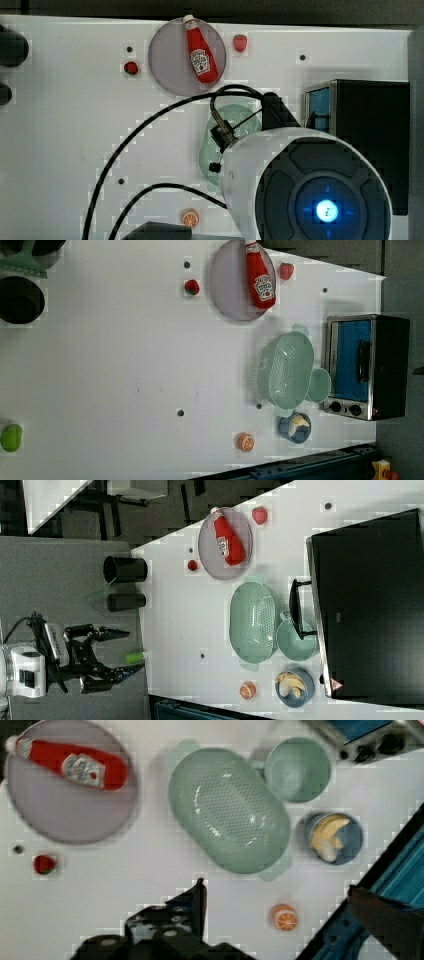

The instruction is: Drag strainer left to right.

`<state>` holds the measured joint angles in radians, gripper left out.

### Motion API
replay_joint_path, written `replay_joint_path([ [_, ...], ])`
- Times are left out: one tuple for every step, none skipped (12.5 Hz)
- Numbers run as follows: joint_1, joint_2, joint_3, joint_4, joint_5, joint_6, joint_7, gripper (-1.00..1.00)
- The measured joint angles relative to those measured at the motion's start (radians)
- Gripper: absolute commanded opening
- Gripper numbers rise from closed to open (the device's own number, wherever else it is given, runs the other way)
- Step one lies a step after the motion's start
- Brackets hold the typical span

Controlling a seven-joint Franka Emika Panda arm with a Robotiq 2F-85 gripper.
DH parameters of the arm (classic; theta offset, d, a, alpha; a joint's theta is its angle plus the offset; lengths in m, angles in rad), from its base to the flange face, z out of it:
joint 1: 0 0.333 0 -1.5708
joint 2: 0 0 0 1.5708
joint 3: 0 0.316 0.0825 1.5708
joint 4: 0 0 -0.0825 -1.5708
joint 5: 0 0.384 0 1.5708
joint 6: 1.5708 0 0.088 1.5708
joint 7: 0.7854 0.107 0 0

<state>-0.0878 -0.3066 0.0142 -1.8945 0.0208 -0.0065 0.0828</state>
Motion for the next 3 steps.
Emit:
replay_joint_path([
  [0.002,0.002,0.006,-0.005,-0.012,0.017,0.000,1.00],
  [0.004,0.009,0.009,-0.013,-0.027,0.010,-0.007,1.00],
  [0.007,0.019,0.009,-0.017,-0.027,-0.001,-0.016,1.00],
])
